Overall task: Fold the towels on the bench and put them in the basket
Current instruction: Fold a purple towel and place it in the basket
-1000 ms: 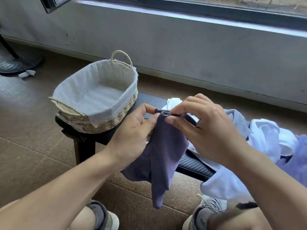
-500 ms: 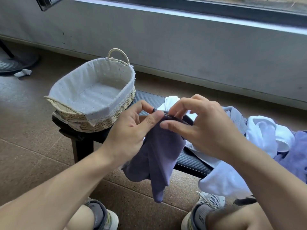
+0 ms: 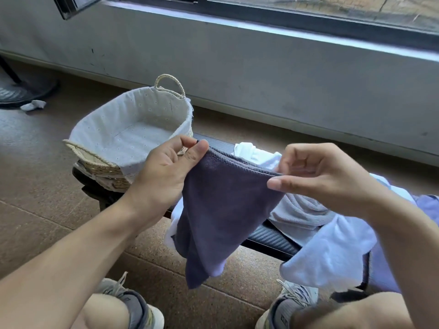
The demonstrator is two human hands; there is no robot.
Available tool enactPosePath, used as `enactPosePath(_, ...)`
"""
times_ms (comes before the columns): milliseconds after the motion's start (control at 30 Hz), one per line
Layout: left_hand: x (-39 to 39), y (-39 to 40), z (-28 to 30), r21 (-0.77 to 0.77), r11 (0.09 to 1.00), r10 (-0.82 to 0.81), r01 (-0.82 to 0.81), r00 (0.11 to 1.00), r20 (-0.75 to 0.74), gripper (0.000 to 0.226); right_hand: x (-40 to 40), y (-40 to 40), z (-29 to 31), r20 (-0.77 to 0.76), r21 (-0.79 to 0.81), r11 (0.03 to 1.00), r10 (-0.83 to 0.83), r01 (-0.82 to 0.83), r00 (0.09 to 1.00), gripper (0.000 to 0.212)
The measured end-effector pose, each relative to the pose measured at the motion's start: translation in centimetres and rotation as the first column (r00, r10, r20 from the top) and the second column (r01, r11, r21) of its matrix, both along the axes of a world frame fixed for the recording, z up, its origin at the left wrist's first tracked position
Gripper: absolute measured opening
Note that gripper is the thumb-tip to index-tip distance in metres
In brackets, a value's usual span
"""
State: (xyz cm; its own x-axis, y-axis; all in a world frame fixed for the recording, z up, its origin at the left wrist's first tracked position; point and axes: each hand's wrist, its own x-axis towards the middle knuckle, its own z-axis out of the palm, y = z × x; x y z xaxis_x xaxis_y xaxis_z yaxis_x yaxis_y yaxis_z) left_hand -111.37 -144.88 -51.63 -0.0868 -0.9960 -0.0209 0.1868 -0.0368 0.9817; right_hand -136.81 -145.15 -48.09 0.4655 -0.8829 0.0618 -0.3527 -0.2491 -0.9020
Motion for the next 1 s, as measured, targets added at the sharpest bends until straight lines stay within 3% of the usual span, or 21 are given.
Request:
enactPosePath(100, 0.2, 0.1, 0.5, 0.000, 0.997, -0.083, 0.083, 0.997, -0.011, 0.019, -0.2, 0.1, 0.7, 0.167, 0.125, 0.992, -0.011, -0.010, 0.986, 0.031)
enactPosePath(233, 1.1, 1.0, 1.0, -0.011, 0.913, -0.407, 0.408, 0.906, -0.114, 0.036, -1.5, 0.2, 1.1, 0.160, 0.356, 0.896, 0.221, -0.265, 0.962, 0.043)
enactPosePath(333, 0.3, 1.3, 0.6, 0.000, 0.953, -0.301, 0.303, 0.946, -0.120, 0.031, -1.9, 0.4, 0.8, 0.121, 0.469, 0.801, 0.359, -0.372, 0.926, 0.042)
enactPosePath(433, -1.3, 1.7, 0.3, 0.024, 0.978, -0.208, 0.208, 0.978, -0.035, 0.015, -0.3, 0.6, 0.5, -0.038, 0.287, 0.933, 0.236, -0.216, 0.971, 0.049)
enactPosePath(533, -2.2, 2.2, 0.5, 0.024, 0.989, -0.146, 0.147, 0.987, -0.068, 0.013, 2.1, 1.1, -0.5, -0.182, 0.118, 0.993, 0.051, -0.029, 0.982, 0.060)
enactPosePath(667, -2.2, 1.8, 0.1, -0.018, 0.993, -0.112, 0.113, 0.994, 0.013, 0.017, 4.3, 1.3, -1.9, -0.303, -0.166, 0.984, -0.119, 0.070, 0.945, 0.038)
enactPosePath(733, -1.8, 1.4, -0.4, -0.016, 0.988, -0.150, 0.152, 0.986, 0.068, 0.026, 4.6, 1.2, -1.9, -0.277, -0.238, 0.968, -0.144, 0.077, 0.950, 0.035)
enactPosePath(867, -0.8, 0.6, -1.5, 0.062, 0.884, -0.468, 0.464, 0.873, 0.138, 0.052, 4.3, 1.3, -0.7, -0.102, -0.203, 0.979, -0.050, 0.029, 0.994, 0.025)
enactPosePath(1000, -0.8, 0.4, -3.3, 0.182, 0.791, -0.611, 0.584, 0.737, 0.290, 0.031, 2.7, 0.2, 0.5, 0.200, -0.061, 0.973, -0.205, 0.221, 0.958, 0.019)
